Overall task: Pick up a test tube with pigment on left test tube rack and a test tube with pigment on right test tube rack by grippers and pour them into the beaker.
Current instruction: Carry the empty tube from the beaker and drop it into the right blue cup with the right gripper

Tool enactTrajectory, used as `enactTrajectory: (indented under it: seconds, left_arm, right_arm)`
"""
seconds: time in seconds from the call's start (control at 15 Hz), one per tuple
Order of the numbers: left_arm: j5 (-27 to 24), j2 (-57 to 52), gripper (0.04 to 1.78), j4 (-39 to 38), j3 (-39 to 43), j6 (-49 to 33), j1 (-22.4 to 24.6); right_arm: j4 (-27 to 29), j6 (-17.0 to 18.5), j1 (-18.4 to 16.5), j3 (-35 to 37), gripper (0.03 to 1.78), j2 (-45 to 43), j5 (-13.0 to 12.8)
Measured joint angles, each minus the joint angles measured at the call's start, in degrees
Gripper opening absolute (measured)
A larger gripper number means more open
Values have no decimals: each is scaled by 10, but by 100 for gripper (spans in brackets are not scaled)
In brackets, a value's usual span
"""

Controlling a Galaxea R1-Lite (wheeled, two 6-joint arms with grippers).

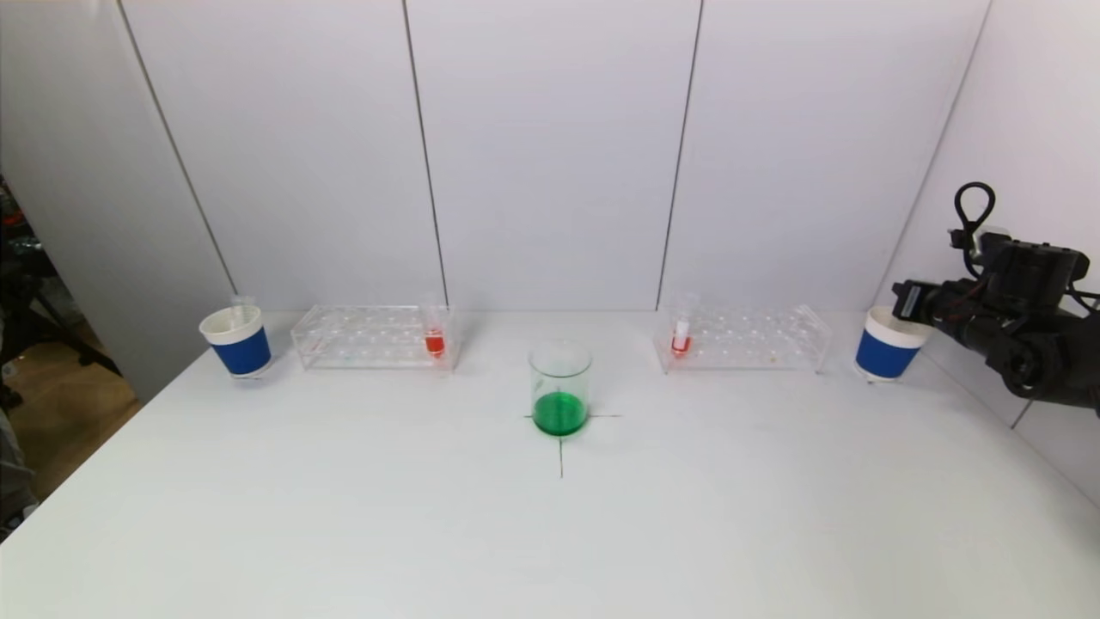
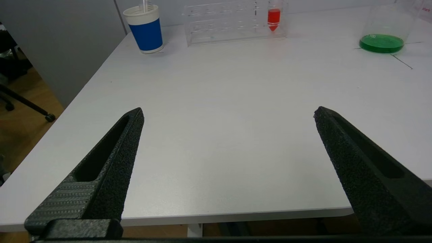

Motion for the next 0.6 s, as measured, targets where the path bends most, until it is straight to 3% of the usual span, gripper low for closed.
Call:
enactTrajectory:
  seconds: [0.6]
  left_arm:
    - [0, 0, 176, 0, 0, 0, 0]
  right_arm:
    - [-1, 3, 0, -2, 49, 0, 0]
